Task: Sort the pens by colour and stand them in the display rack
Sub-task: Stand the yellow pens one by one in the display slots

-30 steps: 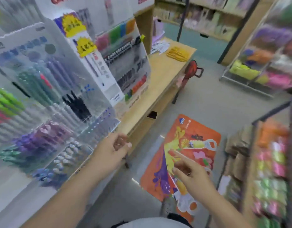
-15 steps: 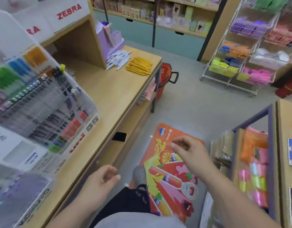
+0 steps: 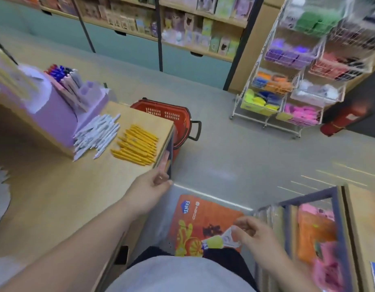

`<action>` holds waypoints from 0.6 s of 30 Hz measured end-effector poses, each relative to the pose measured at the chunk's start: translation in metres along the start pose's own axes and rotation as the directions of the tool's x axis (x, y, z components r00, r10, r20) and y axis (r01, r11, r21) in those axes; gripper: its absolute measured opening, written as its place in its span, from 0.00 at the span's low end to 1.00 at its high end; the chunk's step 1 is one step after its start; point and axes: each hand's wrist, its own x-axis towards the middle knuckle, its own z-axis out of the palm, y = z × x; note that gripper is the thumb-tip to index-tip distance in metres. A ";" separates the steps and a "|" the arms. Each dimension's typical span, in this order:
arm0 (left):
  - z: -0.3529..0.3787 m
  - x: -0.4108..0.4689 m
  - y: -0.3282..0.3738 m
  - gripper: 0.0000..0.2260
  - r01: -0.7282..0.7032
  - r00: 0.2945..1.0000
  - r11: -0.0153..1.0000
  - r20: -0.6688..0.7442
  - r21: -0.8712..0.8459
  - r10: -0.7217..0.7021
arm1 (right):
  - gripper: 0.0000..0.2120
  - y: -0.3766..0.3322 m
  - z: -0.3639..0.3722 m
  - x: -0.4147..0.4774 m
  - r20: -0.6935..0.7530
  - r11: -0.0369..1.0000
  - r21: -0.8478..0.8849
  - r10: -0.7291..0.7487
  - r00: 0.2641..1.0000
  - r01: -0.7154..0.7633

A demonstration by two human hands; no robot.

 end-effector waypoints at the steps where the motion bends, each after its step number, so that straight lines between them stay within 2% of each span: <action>1: -0.007 0.023 0.011 0.04 -0.008 1.000 1.000 -0.003 -0.021 0.007 | 0.04 -0.011 -0.002 0.020 0.005 1.000 -0.006 0.000 1.000 0.000; 5: -0.025 0.095 0.027 0.05 0.048 0.998 0.995 -0.023 -0.086 -0.051 | 0.04 -0.058 -0.011 0.112 0.076 0.997 -0.053 -0.053 0.996 0.057; 10: -0.031 0.162 0.009 0.08 0.252 0.956 0.953 -0.108 -0.166 -0.272 | 0.03 -0.124 -0.014 0.252 0.277 0.969 -0.161 -0.140 0.951 0.189; 12: -0.033 0.184 0.000 0.09 0.334 0.915 0.917 -0.158 -0.218 -0.371 | 0.03 -0.154 -0.011 0.313 0.390 0.940 -0.214 -0.168 0.905 0.267; 15: -0.033 0.200 0.002 0.05 0.441 0.826 0.844 -0.229 -0.304 -0.515 | 0.02 -0.205 -0.002 0.390 0.563 0.860 -0.290 -0.201 0.802 0.419; 18: -0.028 0.202 0.011 0.03 0.487 0.720 0.771 -0.312 -0.410 -0.620 | 0.03 -0.264 0.016 0.441 0.701 0.787 -0.269 -0.236 0.673 0.556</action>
